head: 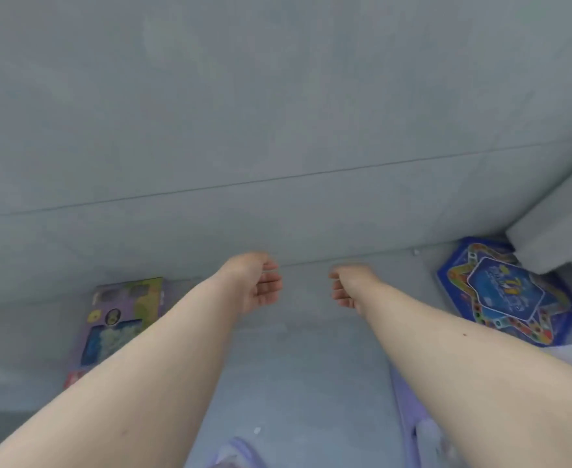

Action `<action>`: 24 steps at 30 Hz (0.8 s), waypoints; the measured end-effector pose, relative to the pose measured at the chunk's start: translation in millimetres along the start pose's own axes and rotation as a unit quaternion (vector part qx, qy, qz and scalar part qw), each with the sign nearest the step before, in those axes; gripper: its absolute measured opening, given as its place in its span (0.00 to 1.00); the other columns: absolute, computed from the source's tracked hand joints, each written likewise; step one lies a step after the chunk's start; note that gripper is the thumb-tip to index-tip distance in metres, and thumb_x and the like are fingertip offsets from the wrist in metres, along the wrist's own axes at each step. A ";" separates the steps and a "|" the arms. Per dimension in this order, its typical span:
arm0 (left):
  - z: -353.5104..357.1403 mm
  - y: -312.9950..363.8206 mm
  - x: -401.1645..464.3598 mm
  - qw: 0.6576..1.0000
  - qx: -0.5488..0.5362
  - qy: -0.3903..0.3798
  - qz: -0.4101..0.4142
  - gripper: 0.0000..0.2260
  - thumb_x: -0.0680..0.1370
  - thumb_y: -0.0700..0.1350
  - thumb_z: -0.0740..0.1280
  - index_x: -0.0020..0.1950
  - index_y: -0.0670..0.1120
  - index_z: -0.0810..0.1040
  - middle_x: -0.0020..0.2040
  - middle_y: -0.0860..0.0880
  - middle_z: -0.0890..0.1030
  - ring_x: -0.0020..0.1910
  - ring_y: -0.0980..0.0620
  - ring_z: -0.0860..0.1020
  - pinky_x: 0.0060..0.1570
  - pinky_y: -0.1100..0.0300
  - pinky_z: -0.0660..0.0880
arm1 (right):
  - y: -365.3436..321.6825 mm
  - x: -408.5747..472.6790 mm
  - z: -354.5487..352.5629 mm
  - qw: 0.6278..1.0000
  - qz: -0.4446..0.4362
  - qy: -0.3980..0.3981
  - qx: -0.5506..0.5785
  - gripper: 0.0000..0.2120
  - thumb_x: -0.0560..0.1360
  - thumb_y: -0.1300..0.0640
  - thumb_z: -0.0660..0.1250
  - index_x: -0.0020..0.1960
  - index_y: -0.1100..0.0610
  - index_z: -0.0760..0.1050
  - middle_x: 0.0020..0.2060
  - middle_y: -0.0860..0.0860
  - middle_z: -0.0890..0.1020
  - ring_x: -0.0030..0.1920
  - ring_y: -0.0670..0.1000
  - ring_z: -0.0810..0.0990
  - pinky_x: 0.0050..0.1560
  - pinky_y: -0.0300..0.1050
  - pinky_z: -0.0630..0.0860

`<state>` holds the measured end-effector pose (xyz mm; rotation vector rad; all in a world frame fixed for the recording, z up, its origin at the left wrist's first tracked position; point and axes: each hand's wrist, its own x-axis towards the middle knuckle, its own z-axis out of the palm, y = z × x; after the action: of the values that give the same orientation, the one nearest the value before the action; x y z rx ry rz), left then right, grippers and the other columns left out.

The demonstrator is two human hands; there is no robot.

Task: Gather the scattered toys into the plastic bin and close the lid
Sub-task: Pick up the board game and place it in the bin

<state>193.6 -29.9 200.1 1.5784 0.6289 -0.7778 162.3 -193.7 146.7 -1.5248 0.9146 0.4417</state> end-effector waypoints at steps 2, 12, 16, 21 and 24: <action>32.4 -9.5 18.9 0.999 0.040 -0.014 -0.018 0.09 0.81 0.43 0.57 0.42 0.44 0.71 0.36 0.45 0.74 0.33 0.50 0.74 0.37 0.57 0.72 | 8.9 25.0 -35.5 0.999 0.022 0.045 0.010 0.12 0.77 0.61 0.59 0.35 0.58 0.68 0.29 0.54 0.71 0.27 0.51 0.70 0.29 0.38 0.66; 120.6 -29.7 94.1 0.992 0.089 -0.049 -0.073 0.05 0.79 0.41 0.61 0.45 0.42 0.74 0.37 0.44 0.76 0.34 0.49 0.75 0.38 0.55 0.75 | 41.3 131.5 -142.7 0.986 0.068 0.154 -0.006 0.11 0.77 0.62 0.60 0.58 0.64 0.73 0.49 0.60 0.80 0.41 0.56 0.78 0.39 0.46 0.76; 135.0 -35.2 123.7 0.991 0.090 -0.052 -0.079 0.05 0.78 0.40 0.62 0.45 0.41 0.74 0.37 0.43 0.76 0.34 0.48 0.76 0.40 0.55 0.75 | 49.3 164.8 -153.4 0.969 0.010 0.177 -0.175 0.18 0.79 0.62 0.59 0.69 0.60 0.68 0.65 0.56 0.72 0.65 0.56 0.71 0.58 0.46 0.73; 145.1 -51.1 153.7 0.988 0.104 -0.048 -0.104 0.04 0.78 0.41 0.63 0.46 0.40 0.76 0.38 0.43 0.77 0.34 0.47 0.76 0.37 0.55 0.76 | 45.2 192.6 -164.1 0.929 -0.027 0.180 -0.322 0.24 0.77 0.63 0.56 0.73 0.56 0.61 0.68 0.55 0.67 0.65 0.56 0.71 0.57 0.42 0.70; 150.8 -61.6 165.2 0.986 0.104 -0.049 -0.123 0.05 0.77 0.41 0.64 0.47 0.40 0.76 0.39 0.42 0.77 0.35 0.47 0.77 0.37 0.55 0.76 | 44.8 211.0 -170.7 0.896 -0.076 0.132 -0.417 0.27 0.76 0.66 0.54 0.75 0.59 0.58 0.74 0.54 0.57 0.70 0.58 0.64 0.66 0.46 0.66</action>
<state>230.4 -174.9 22.7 1.6577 0.6961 -1.1288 218.7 -415.6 -5.9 -2.4761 0.8387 0.5579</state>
